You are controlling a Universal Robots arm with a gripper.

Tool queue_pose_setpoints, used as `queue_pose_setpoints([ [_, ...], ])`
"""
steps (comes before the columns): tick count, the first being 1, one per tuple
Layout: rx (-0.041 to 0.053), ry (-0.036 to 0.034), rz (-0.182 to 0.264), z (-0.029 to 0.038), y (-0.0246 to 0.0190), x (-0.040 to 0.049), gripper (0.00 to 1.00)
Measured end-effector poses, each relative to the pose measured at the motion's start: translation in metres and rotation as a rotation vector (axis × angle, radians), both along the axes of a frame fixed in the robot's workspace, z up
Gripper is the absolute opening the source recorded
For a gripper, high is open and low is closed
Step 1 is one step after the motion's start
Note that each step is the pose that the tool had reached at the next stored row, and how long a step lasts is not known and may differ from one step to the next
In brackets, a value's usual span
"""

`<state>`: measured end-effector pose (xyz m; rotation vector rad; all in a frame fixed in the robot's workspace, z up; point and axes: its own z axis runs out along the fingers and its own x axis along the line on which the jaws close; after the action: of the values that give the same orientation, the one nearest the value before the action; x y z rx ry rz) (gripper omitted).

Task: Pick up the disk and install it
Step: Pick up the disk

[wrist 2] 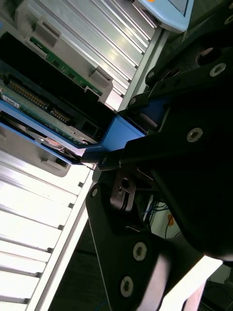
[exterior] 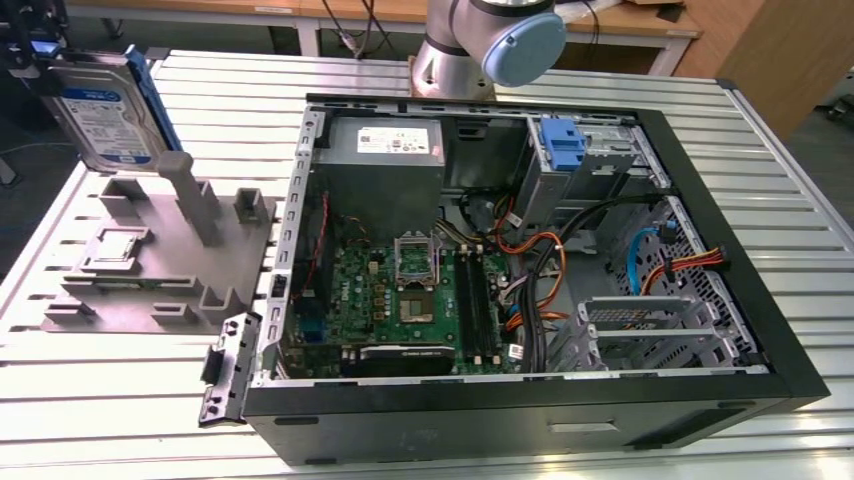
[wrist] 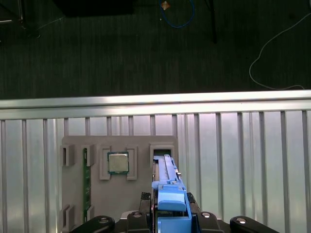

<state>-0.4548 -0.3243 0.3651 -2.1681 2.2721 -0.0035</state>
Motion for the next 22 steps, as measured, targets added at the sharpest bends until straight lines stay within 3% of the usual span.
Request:
queue_pose_setpoints([
  [22, 0.0, -0.0001, 0.0, 0.0053, 0.0, 0.0, 0.37],
])
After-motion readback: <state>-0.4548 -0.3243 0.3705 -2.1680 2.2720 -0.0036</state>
